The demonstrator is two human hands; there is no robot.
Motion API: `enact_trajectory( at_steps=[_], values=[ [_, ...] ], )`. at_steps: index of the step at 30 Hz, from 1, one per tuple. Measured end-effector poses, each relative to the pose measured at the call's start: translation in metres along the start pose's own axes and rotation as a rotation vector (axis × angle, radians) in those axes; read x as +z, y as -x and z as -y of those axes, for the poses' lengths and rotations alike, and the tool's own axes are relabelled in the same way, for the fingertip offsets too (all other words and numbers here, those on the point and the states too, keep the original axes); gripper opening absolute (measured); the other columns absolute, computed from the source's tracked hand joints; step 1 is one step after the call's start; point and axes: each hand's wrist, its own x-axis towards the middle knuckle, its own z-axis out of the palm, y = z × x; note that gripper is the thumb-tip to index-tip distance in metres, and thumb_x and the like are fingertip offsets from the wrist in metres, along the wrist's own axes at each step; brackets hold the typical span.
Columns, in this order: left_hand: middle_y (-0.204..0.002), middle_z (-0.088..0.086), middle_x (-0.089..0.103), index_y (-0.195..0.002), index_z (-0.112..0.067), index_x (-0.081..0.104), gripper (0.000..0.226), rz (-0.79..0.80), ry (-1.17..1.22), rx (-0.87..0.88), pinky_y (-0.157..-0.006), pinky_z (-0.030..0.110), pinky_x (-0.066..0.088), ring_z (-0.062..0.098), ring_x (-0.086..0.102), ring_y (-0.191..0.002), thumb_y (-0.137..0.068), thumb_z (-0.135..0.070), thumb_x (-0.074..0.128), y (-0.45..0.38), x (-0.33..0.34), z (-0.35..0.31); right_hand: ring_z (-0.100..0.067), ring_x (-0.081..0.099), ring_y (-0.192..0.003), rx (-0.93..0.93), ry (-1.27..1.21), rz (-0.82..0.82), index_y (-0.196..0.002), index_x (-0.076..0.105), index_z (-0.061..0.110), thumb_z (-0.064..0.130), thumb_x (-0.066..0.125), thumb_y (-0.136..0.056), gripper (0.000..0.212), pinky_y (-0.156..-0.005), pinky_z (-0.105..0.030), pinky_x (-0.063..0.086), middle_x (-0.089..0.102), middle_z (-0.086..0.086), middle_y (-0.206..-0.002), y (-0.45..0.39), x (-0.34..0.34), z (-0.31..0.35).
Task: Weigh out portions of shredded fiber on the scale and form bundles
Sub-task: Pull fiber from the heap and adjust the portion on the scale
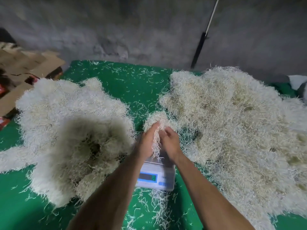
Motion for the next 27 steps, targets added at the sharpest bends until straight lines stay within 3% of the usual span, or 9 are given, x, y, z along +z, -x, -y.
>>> enact_trajectory(
  at_steps=[2, 4, 7, 11, 13, 16, 20, 24, 27],
  values=[
    [-0.138, 0.028, 0.053, -0.135, -0.006, 0.055, 0.04, 0.123, 0.474, -0.044, -0.091, 0.038, 0.057, 0.027, 0.068, -0.105, -0.108, -0.033, 0.041, -0.011, -0.002, -0.029, -0.02, 0.05, -0.061, -0.065, -0.07, -0.095, -0.107, 0.064, 0.012, 0.023, 0.054, -0.106, 0.015, -0.054, -0.036, 0.048, 0.059, 0.0, -0.073, -0.015, -0.012, 0.023],
    [-0.152, 0.023, 0.043, -0.144, -0.009, 0.048, 0.059, 0.057, 0.662, -0.097, -0.106, 0.044, 0.049, 0.031, 0.059, -0.125, -0.106, -0.052, 0.034, -0.024, 0.002, -0.053, -0.025, 0.052, -0.064, -0.074, -0.226, -0.293, -0.114, 0.063, 0.013, 0.024, 0.05, -0.108, 0.018, -0.054, -0.042, 0.052, 0.061, -0.001, -0.079, -0.026, -0.026, 0.045],
    [-0.162, 0.009, 0.034, -0.155, -0.02, 0.036, 0.078, -0.042, 0.486, -0.22, -0.118, 0.052, 0.028, 0.034, 0.031, -0.149, -0.095, -0.07, 0.042, -0.03, 0.013, -0.079, -0.018, 0.057, -0.071, -0.024, -0.171, -0.344, -0.141, 0.051, 0.016, 0.046, 0.047, -0.107, 0.045, -0.067, -0.042, 0.058, 0.059, 0.004, -0.085, -0.036, -0.042, 0.059],
    [-0.155, 0.006, 0.044, -0.146, -0.027, 0.046, 0.076, 0.023, 0.421, -0.216, -0.113, 0.054, 0.037, 0.033, 0.041, -0.143, -0.085, -0.071, 0.057, -0.019, 0.033, -0.094, -0.027, 0.06, -0.119, 0.132, 0.069, -0.286, -0.162, 0.02, 0.01, 0.066, 0.035, -0.102, 0.083, -0.111, -0.05, 0.047, 0.054, -0.005, -0.117, -0.04, -0.064, 0.073],
    [-0.148, 0.008, 0.053, -0.139, -0.025, 0.055, 0.077, 0.11, 0.413, -0.192, -0.108, 0.055, 0.044, 0.034, 0.053, -0.133, -0.077, -0.069, 0.069, -0.012, 0.044, -0.101, -0.021, 0.065, -0.097, 0.096, 0.168, -0.419, -0.156, 0.031, 0.001, 0.041, 0.042, -0.11, 0.063, -0.09, -0.039, 0.057, 0.056, -0.015, -0.14, -0.05, -0.079, 0.086],
    [-0.147, 0.009, 0.053, -0.131, -0.028, 0.062, 0.054, 0.23, 0.357, -0.085, -0.102, 0.048, 0.05, 0.024, 0.061, -0.123, -0.083, -0.049, 0.077, -0.001, 0.056, -0.121, -0.018, 0.058, -0.089, 0.014, 0.277, -0.515, -0.143, 0.048, 0.002, 0.003, 0.037, -0.107, 0.037, -0.077, -0.03, 0.051, 0.064, -0.015, -0.124, -0.057, -0.09, 0.106],
    [-0.162, 0.008, 0.034, -0.154, -0.03, 0.038, 0.1, 0.155, 0.391, -0.083, -0.121, 0.052, 0.027, 0.029, 0.034, -0.147, -0.069, -0.064, 0.079, 0.007, 0.055, -0.152, -0.025, 0.057, -0.113, -0.106, 0.166, -0.375, -0.152, 0.041, 0.006, 0.01, 0.044, -0.107, 0.044, -0.099, -0.035, 0.05, 0.056, -0.006, -0.128, -0.057, -0.085, 0.12],
    [-0.154, 0.014, 0.046, -0.151, -0.019, 0.044, 0.086, -0.004, 0.524, -0.079, -0.116, 0.048, 0.037, 0.033, 0.043, -0.142, -0.078, -0.054, 0.075, 0.0, 0.006, -0.163, -0.032, 0.055, -0.124, 0.109, -0.207, -0.559, -0.155, 0.033, 0.005, 0.032, 0.053, -0.106, 0.06, -0.102, -0.04, 0.051, 0.053, -0.014, -0.14, -0.069, -0.138, 0.131],
    [-0.151, 0.015, 0.046, -0.153, -0.017, 0.039, 0.086, -0.102, 0.566, -0.069, -0.112, 0.047, 0.04, 0.033, 0.048, -0.135, -0.081, -0.052, 0.071, -0.002, -0.021, -0.156, -0.037, 0.049, -0.138, 0.104, -0.163, -0.644, -0.159, 0.027, 0.005, 0.033, 0.054, -0.106, 0.066, -0.109, -0.037, 0.044, 0.04, -0.016, -0.158, -0.074, -0.169, 0.123]
  ],
)
